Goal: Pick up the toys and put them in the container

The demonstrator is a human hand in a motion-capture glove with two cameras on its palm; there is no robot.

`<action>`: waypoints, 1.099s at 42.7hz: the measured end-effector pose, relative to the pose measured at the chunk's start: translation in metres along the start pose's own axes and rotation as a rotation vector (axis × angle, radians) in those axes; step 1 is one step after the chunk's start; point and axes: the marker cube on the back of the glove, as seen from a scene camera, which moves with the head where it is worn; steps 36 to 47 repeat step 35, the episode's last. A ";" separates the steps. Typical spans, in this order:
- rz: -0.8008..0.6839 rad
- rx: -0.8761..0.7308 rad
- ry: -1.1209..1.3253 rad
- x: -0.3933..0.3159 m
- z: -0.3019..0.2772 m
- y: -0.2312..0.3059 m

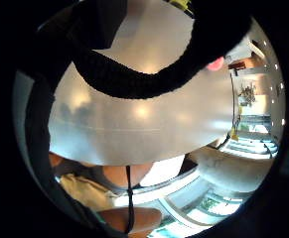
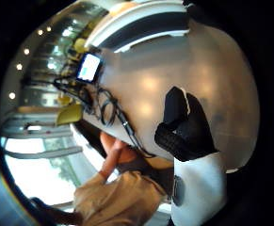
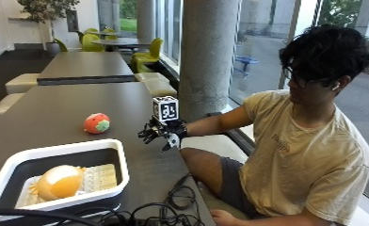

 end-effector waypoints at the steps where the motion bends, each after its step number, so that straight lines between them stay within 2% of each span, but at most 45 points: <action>1: -0.001 -0.001 -0.006 0.001 0.001 0.001; 47: 0.005 0.025 0.008 0.016 0.003 0.006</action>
